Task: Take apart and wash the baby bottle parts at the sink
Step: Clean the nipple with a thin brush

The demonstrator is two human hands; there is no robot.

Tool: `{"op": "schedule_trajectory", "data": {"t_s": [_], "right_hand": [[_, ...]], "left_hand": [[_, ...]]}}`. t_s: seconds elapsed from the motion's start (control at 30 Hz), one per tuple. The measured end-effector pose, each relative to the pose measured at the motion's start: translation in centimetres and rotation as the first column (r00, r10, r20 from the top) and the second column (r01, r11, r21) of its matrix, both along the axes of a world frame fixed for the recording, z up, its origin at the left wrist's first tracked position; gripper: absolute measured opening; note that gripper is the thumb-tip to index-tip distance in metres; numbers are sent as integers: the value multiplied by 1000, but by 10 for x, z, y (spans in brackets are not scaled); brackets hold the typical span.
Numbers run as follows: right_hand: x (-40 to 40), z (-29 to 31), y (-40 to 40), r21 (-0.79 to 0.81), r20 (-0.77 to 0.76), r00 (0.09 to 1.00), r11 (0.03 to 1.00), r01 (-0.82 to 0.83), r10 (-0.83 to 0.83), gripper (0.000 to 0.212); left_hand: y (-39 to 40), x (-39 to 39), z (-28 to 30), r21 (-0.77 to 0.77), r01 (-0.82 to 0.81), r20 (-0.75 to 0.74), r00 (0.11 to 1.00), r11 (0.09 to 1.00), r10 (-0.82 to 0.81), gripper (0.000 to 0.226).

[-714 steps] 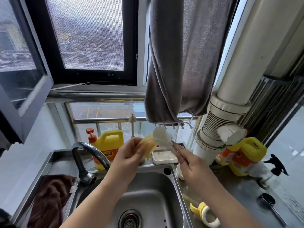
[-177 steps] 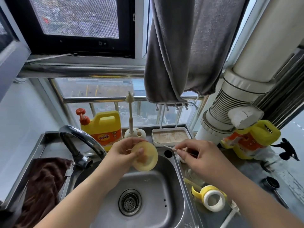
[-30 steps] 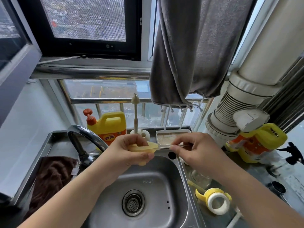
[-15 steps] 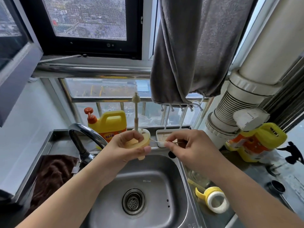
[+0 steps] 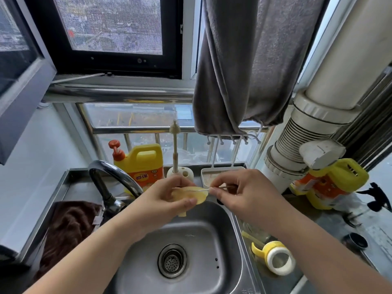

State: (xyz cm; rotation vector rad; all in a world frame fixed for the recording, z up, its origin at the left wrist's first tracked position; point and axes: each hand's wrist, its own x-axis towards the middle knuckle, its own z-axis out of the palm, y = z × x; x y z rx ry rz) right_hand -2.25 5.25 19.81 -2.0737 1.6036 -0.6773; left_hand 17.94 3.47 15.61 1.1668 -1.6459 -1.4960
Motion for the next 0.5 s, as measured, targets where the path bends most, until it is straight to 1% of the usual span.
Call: {"op": "schedule_trajectory", "data": {"t_s": [0.1,0.17,0.23,0.3,0.33,0.43,0.5], "right_hand": [[7,2,3,-29,-95,995,999,-25,22,7],[5,5,3,-29,-131,991,999,-30,25,8],[-3,8,3,-19,-148,989,1000,-6,3,8],[-9,9,2,-9,-171,985,1000,19,-21,8],[-10,9,2,-8,-181,983,1000,22,-23,9],[-3,8,2,-58,-222,975,998,-4,-8,10],[3,8,0,-94,-242,970,995,-21,-3,12]], "left_hand": [[2,-7,0,-128,16,86,996,992,-5,27],[3,-5,1,-141,14,79,997,990,-3,27],[2,0,2,-152,-1,79,997,988,13,20],[2,3,3,-192,-6,113,993,981,29,8],[2,3,3,-218,-5,142,989,976,36,7],[4,-1,5,-310,7,263,962,951,79,13],[5,-3,7,-351,4,303,947,936,110,15]]}}
